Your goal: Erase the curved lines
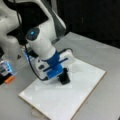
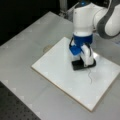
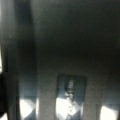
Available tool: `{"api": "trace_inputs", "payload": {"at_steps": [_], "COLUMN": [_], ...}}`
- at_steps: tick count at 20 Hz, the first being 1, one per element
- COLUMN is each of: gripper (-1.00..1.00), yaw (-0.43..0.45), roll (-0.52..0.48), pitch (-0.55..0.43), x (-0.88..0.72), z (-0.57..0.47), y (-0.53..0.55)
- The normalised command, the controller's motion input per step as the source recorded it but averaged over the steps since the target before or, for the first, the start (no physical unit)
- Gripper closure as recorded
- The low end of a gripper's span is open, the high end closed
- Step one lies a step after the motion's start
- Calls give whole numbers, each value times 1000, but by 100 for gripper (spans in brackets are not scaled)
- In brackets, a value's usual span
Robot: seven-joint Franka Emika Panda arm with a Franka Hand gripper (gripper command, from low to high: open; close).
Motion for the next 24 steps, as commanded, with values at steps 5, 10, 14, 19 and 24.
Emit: {"api": "trace_inputs", "payload": {"at_steps": [5, 10, 14, 19, 24], "gripper": [100, 100, 100, 100, 100], "yaw": [-154, -180, -208, -233, -255], "roll": [-6, -8, -7, 4, 23], "pitch": [-248, -248, -252, -243, -225], "x": [-249, -214, -164, -163, -181], "z": [-507, -520, -539, -553, -548], "y": [282, 276, 272, 331, 379]}}
